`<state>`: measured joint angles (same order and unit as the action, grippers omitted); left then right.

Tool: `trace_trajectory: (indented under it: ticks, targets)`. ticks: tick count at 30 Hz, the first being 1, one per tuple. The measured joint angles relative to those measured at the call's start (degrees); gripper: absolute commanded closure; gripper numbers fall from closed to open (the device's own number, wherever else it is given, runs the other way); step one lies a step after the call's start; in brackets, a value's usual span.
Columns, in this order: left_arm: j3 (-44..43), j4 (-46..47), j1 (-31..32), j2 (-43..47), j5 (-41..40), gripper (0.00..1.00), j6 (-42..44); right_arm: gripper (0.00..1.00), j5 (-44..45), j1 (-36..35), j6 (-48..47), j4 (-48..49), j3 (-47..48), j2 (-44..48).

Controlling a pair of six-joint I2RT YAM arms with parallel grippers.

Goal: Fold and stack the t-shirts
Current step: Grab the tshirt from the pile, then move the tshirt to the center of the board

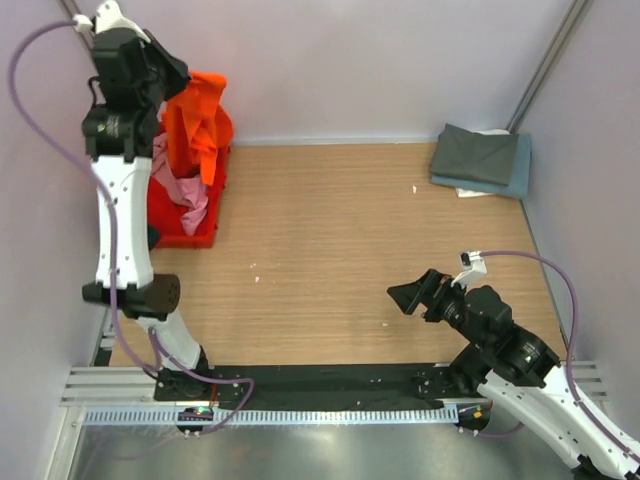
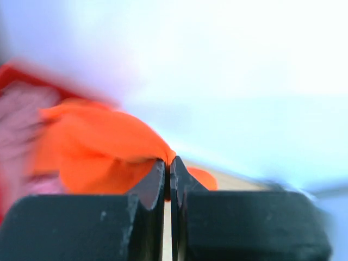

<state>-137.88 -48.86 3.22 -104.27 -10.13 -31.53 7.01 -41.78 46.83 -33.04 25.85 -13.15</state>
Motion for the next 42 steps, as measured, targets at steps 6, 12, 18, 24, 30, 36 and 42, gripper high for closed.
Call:
trace_trajectory:
  ticks: [6,12,18,24,30,36,42]
  targets:
    - [-1.92,4.11,7.02,10.97,15.15,0.21,-2.69,0.0,5.09,0.0,-0.83,-2.27,5.73,-2.01]
    - [9.88,1.73,11.23,11.45,25.81,0.0,-0.07,0.0,14.01,0.0,-1.01,-6.27,12.98,-5.68]
    - [34.42,-4.46,12.79,11.04,23.8,0.0,2.93,0.0,15.08,0.0,-3.82,-6.05,18.8,-16.96]
    - [48.39,-7.06,12.79,26.08,18.97,0.0,5.64,0.0,10.05,-2.32,-6.12,-0.79,20.22,-39.93]
    - [60.39,-3.41,12.76,41.51,11.82,0.0,7.61,0.0,5.53,-7.56,-10.58,3.06,28.04,-61.18]
    - [74.79,-1.18,12.76,43.43,7.67,0.0,7.8,0.0,0.63,-9.38,-12.7,7.48,43.34,-79.3]
    - [81.79,-0.55,12.72,50.56,-4.31,0.0,7.69,0.04,-5.64,-14.05,-10.49,11.72,48.52,-92.61]
